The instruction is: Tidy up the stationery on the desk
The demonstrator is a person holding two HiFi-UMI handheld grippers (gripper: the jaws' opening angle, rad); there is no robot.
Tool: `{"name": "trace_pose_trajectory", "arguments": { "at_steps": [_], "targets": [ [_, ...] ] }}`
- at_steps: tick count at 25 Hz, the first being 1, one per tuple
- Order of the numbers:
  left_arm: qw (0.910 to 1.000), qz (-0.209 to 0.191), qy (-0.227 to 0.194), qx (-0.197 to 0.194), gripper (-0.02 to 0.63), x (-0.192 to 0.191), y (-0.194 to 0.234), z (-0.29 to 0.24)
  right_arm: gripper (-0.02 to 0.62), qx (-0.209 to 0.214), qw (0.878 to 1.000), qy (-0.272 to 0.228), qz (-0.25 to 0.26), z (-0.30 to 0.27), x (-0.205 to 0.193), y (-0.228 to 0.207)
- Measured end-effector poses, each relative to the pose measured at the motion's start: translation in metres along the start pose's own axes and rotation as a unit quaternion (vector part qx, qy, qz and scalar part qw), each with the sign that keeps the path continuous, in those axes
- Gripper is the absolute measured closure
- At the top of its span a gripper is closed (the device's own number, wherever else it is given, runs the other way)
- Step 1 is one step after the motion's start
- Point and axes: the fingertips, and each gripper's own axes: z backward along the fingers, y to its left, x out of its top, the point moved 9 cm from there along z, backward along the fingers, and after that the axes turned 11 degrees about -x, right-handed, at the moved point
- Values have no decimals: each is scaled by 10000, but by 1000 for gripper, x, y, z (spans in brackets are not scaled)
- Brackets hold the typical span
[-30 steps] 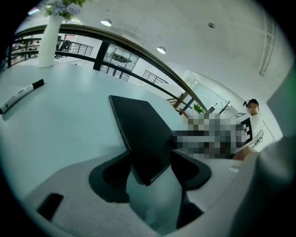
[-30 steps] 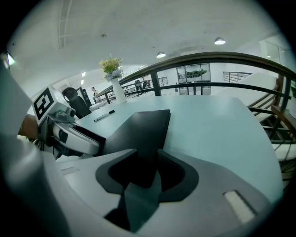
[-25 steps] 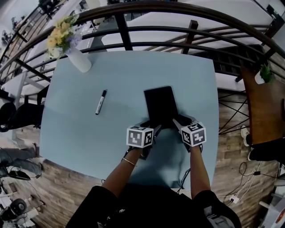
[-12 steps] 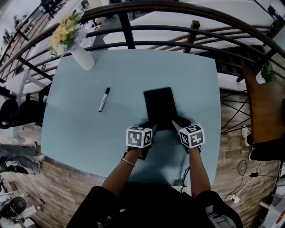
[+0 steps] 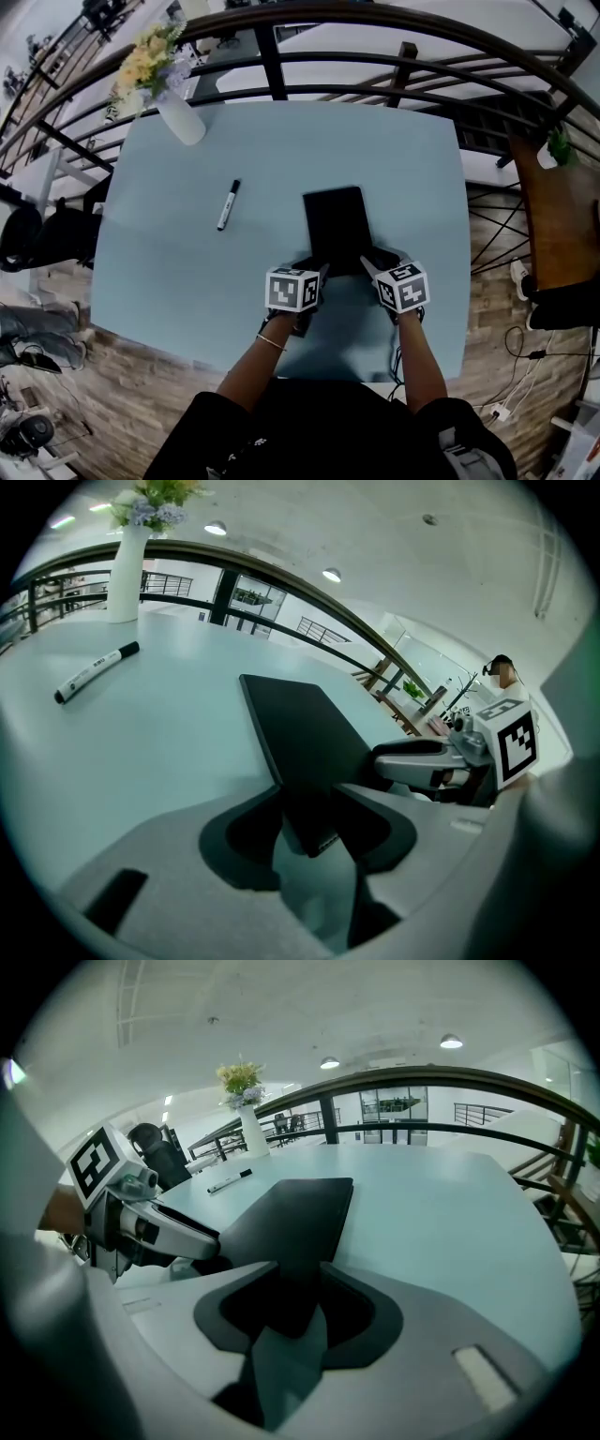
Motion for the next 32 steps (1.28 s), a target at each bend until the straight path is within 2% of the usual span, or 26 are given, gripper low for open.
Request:
{"name": "trace_pose_trajectory", "arguments": {
  "at_steps": [32],
  "targets": [
    [9992, -214, 299, -179, 459, -53, 80, 118, 456, -169, 9997, 202, -14, -2, -18, 160]
  ]
}}
